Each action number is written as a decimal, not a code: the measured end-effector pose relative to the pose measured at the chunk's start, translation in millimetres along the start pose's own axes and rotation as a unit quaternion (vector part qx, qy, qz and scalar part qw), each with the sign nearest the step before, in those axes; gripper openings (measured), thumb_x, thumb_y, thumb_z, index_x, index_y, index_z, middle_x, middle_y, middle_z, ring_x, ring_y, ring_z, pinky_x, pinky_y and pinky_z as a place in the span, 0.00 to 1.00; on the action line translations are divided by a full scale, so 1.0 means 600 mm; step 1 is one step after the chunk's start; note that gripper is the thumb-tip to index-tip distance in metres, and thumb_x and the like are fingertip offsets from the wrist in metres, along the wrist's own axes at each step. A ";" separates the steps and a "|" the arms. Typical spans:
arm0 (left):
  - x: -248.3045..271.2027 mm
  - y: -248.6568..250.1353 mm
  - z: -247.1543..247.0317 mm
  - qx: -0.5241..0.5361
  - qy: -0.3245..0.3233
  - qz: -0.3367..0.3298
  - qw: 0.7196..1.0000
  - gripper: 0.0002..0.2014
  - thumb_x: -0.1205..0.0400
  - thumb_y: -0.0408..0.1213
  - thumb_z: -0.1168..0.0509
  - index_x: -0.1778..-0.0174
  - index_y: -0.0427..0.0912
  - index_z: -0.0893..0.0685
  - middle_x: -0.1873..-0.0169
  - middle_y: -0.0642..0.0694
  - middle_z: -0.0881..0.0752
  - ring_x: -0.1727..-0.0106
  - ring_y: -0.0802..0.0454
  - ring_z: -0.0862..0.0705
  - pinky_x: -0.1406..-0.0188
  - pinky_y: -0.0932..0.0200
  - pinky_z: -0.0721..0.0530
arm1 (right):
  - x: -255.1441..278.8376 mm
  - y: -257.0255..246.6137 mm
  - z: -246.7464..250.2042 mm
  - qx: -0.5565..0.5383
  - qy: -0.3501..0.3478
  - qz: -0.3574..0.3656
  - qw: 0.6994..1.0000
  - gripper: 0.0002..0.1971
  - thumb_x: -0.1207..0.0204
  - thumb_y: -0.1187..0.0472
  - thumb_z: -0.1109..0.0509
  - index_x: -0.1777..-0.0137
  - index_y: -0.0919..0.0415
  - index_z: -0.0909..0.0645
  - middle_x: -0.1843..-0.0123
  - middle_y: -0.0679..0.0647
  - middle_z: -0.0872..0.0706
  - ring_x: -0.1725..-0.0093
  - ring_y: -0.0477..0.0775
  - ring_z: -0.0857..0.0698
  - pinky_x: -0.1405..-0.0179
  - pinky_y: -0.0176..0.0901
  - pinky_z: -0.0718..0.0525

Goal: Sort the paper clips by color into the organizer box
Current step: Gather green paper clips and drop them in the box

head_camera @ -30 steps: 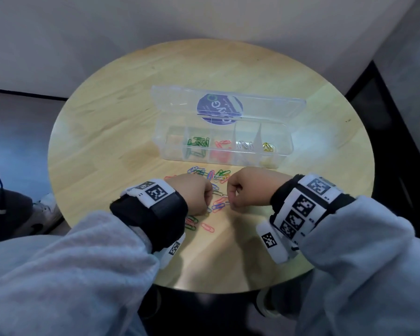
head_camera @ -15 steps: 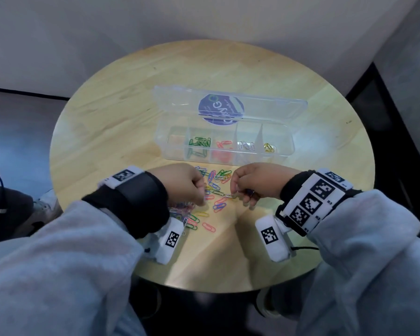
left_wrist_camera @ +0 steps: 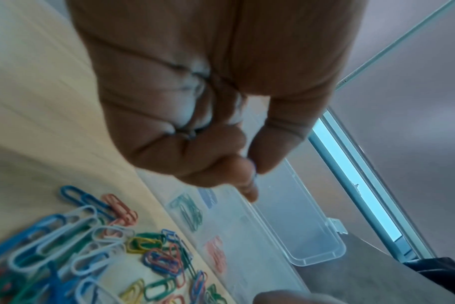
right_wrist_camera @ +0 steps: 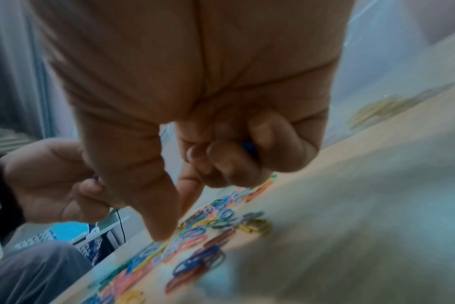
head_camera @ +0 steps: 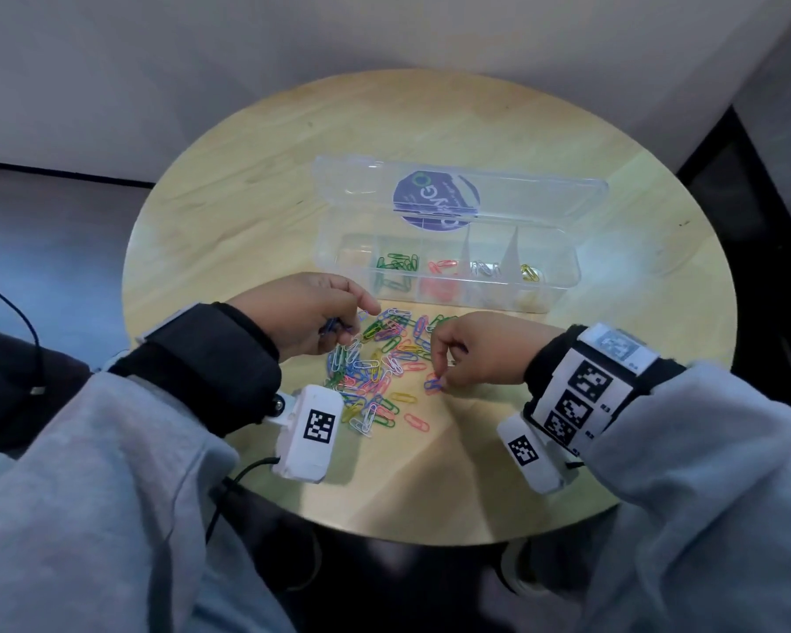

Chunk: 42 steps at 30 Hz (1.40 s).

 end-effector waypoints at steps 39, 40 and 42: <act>0.022 0.064 0.059 0.291 0.042 -0.089 0.952 0.11 0.19 0.30 0.51 0.58 0.38 0.23 0.53 0.34 0.17 0.51 0.43 0.15 0.52 0.57 0.13 | 0.011 0.037 0.030 -0.227 0.079 -0.080 0.967 0.05 0.23 0.64 0.31 0.57 0.63 0.13 0.68 0.51 0.16 0.73 0.45 0.21 0.75 0.32 0.22; 0.019 0.066 0.061 0.288 0.043 -0.085 0.953 0.11 0.18 0.31 0.50 0.57 0.38 0.22 0.52 0.34 0.17 0.50 0.43 0.15 0.49 0.56 0.14 | 0.010 0.031 0.033 -0.260 0.074 -0.080 0.959 0.07 0.22 0.66 0.33 0.60 0.62 0.16 0.67 0.52 0.17 0.72 0.46 0.21 0.75 0.32 0.22; 0.012 0.069 0.065 0.282 0.044 -0.076 0.955 0.10 0.17 0.34 0.47 0.57 0.38 0.21 0.51 0.34 0.18 0.50 0.43 0.16 0.46 0.54 0.18 | 0.007 0.014 0.042 -0.344 0.068 -0.079 0.933 0.11 0.19 0.68 0.38 0.63 0.62 0.21 0.67 0.55 0.19 0.75 0.45 0.22 0.79 0.32 0.25</act>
Point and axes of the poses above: each hand's wrist, its own x-axis away from the middle knuckle, its own z-axis out of the back of the hand, y = z × x, the point moved 5 cm from there along -x, towards the middle knuckle
